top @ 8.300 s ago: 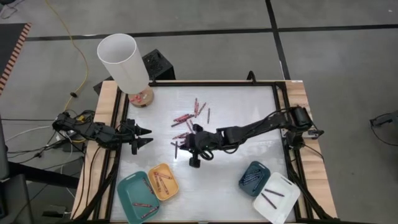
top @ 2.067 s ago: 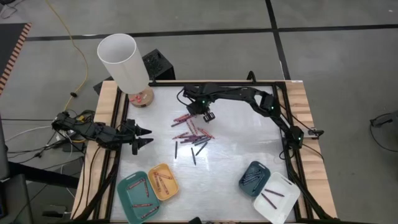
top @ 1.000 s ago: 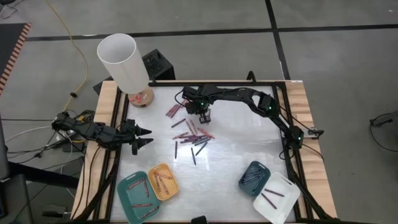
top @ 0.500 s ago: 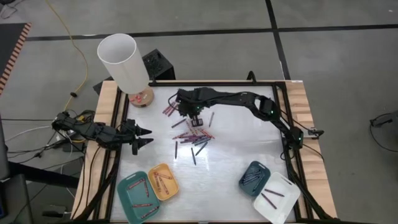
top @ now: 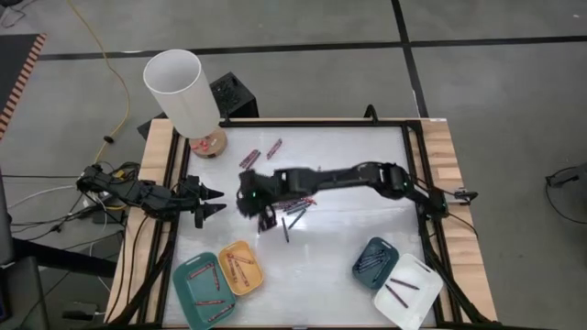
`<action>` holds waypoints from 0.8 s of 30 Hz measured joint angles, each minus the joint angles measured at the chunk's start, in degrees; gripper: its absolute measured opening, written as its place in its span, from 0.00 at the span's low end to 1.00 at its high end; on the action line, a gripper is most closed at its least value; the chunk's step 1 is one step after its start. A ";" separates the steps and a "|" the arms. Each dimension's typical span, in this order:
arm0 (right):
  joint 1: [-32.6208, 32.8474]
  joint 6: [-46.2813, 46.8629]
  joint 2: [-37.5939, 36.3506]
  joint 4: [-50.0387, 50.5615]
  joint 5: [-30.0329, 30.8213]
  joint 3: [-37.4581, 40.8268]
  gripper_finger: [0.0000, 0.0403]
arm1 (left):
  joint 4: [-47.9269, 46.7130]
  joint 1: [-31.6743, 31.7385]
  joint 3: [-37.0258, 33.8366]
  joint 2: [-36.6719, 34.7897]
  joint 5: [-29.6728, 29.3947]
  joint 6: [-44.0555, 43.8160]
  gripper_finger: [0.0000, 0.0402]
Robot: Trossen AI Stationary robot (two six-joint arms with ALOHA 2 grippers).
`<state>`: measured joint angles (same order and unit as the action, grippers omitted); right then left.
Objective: Sort crayons
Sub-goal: Put the pink crayon into the yellow bin
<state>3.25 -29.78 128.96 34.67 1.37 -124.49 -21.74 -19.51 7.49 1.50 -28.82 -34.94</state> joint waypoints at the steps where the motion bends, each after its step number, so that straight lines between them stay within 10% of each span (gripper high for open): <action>1: 1.15 0.00 0.01 -1.82 -0.01 0.00 0.00 | -0.01 0.00 0.00 0.00 0.00 0.00 0.60; 24: 11.49 9.37 3.62 -25.40 -19.97 3.93 0.01 | 0.01 -0.01 0.00 -0.01 -0.04 0.00 0.60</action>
<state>14.74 -20.41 132.58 9.27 -18.61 -120.55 -21.74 -19.53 7.49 1.49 -28.86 -34.94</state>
